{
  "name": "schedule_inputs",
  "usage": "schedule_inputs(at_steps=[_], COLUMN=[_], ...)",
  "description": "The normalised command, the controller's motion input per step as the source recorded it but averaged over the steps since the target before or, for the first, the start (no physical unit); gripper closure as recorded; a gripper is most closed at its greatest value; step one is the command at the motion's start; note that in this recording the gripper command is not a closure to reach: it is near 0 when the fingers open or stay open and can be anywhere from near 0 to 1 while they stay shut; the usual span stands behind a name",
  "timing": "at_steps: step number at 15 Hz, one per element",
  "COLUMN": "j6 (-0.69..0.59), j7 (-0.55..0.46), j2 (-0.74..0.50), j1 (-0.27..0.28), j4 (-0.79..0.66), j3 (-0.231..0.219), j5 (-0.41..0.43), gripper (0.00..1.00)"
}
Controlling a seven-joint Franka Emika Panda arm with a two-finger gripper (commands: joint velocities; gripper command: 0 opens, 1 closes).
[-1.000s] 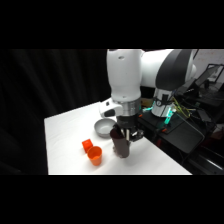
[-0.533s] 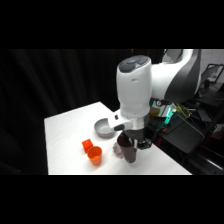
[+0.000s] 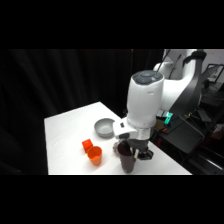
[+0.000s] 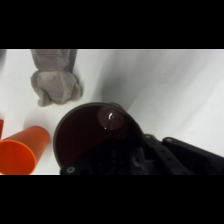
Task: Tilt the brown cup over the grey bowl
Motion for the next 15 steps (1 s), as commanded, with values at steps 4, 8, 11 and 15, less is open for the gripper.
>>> schedule_inputs(at_steps=[4, 8, 11, 15], j6=[0.28, 0.04, -0.08, -0.13], j7=[0.49, 0.24, -0.01, -0.15], j2=[0.02, -0.05, -0.08, -0.14], j1=[0.251, 0.141, 0.016, -0.066], j4=[-0.1, -0.01, 0.03, 0.03], j3=[-0.27, -0.136, 0.0, 0.051], j5=[-0.453, -0.196, 0.006, 0.11], gripper=[0.08, 0.0, 0.0, 0.0])
